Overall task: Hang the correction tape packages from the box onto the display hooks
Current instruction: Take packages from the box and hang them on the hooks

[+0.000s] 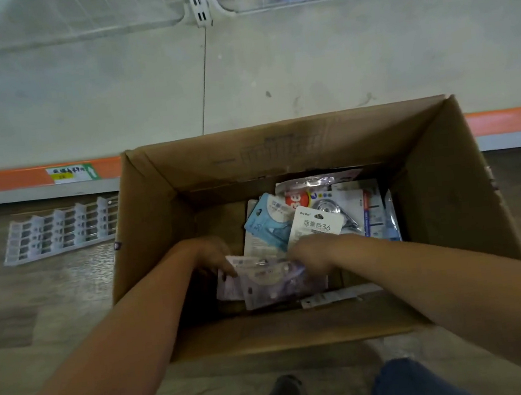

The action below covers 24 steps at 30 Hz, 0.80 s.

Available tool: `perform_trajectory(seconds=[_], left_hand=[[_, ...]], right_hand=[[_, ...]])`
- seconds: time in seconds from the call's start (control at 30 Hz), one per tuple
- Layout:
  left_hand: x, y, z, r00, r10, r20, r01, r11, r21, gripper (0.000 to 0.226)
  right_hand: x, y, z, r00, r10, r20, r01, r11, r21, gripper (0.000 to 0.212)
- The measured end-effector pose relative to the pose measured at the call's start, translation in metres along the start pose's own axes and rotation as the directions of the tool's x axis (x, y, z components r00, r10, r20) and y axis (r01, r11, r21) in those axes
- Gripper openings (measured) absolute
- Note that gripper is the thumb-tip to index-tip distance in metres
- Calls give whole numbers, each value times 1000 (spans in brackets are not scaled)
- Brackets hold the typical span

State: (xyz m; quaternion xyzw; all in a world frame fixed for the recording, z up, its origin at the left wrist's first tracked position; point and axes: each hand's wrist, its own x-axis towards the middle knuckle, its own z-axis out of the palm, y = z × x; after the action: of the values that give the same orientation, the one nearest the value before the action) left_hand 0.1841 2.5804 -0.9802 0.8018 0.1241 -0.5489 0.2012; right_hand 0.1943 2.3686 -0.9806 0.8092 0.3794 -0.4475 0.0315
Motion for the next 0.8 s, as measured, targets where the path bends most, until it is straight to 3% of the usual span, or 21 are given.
perform_trajectory(seconds=[0.07, 0.13, 0.27, 0.37, 0.53, 0.6, 0.73, 0.8], left_hand=[[-10, 6, -4, 999, 49, -20, -53, 957, -286, 14], [-15, 11, -7, 994, 77, -79, -105, 883, -457, 13], [-23, 25, 4, 991, 87, -102, -132, 768, -626, 28], [-33, 39, 15, 985, 95, -145, -166, 762, -625, 34], [-85, 60, 25, 921, 110, -374, -331, 729, -599, 10], [-118, 66, 18, 892, 93, -442, -383, 674, -632, 9], [-203, 73, -16, 884, 44, -465, -404, 573, -714, 12], [-256, 82, -36, 887, 67, -456, -433, 459, -776, 17]], right_hand=[[-10, 11, -15, 999, 25, -45, -22, 998, 60, 37], [-25, 24, -30, 994, 59, -90, -45, 988, 148, 37], [-60, 47, -46, 977, 165, -132, -124, 952, 279, 49], [-88, 57, -50, 955, 247, -162, -158, 891, 427, 50], [-147, 44, -63, 902, 393, -180, -170, 706, 688, 40], [-174, 34, -72, 869, 455, -193, -117, 570, 814, 36], [-236, 7, -106, 815, 547, -192, 4, 327, 945, 29], [-275, -10, -131, 805, 561, -193, 65, 240, 969, 22]])
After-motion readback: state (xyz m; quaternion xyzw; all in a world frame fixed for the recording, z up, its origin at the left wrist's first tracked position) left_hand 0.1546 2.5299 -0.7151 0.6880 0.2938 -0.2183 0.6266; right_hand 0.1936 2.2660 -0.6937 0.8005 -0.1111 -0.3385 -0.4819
